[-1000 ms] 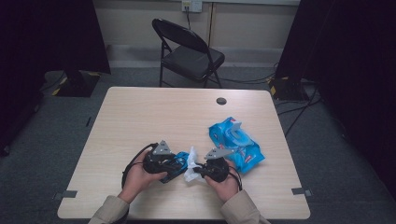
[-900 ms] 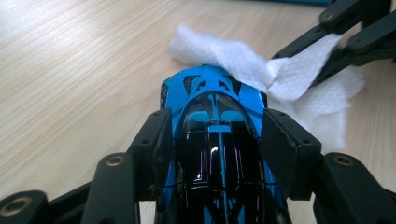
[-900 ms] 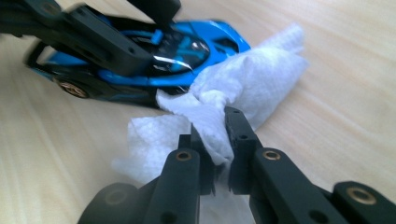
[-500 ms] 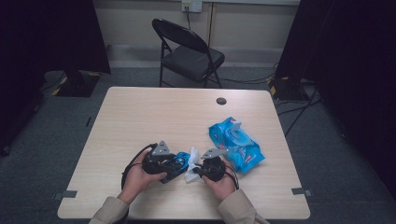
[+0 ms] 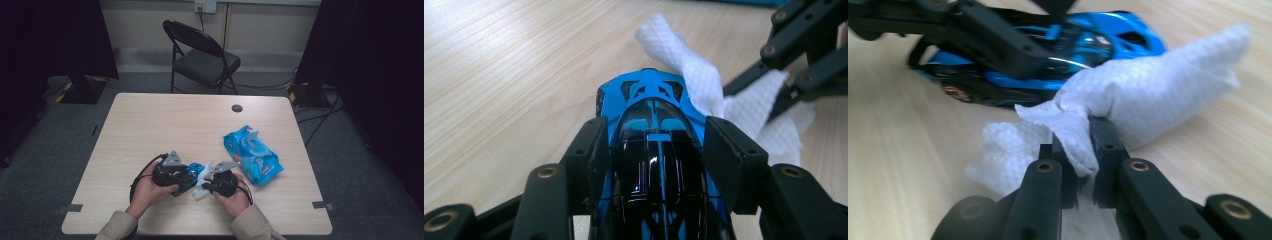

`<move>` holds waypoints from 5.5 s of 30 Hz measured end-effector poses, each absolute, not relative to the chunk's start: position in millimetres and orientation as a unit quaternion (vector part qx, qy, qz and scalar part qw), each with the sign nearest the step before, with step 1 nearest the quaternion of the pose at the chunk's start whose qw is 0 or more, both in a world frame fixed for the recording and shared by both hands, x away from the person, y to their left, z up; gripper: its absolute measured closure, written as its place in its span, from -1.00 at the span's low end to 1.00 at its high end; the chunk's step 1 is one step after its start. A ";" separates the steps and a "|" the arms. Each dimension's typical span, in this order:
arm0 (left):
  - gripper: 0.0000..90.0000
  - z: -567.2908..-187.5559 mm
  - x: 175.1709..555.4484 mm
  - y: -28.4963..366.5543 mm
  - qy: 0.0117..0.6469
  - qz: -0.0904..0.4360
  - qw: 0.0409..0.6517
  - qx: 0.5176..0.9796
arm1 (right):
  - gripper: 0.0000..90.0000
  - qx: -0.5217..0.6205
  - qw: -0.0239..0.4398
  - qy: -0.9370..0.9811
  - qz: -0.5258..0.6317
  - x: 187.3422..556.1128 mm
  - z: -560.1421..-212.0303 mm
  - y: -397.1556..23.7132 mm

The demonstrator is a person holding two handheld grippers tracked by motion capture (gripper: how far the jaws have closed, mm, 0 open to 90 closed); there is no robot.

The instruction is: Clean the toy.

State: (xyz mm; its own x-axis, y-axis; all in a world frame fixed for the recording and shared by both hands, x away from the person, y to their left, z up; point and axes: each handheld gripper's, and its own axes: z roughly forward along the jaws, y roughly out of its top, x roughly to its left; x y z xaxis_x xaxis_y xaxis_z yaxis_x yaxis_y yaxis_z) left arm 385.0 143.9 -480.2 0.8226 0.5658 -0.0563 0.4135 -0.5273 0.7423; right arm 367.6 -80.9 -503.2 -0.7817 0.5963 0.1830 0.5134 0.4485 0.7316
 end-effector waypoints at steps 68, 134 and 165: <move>-0.01 -479.5 385.5 141.9 0.284 0.097 0.393 0.869 | 0.86 0.303 0.028 0.822 0.481 346.1 -469.9 -87.3; 0.00 -479.3 384.1 140.8 0.282 0.105 0.390 0.870 | 0.85 0.258 0.001 0.862 0.436 336.8 -507.3 -30.9; -0.01 -464.8 377.2 139.7 0.275 0.113 0.413 0.861 | 0.59 0.306 0.029 0.855 0.417 346.2 -497.3 -106.5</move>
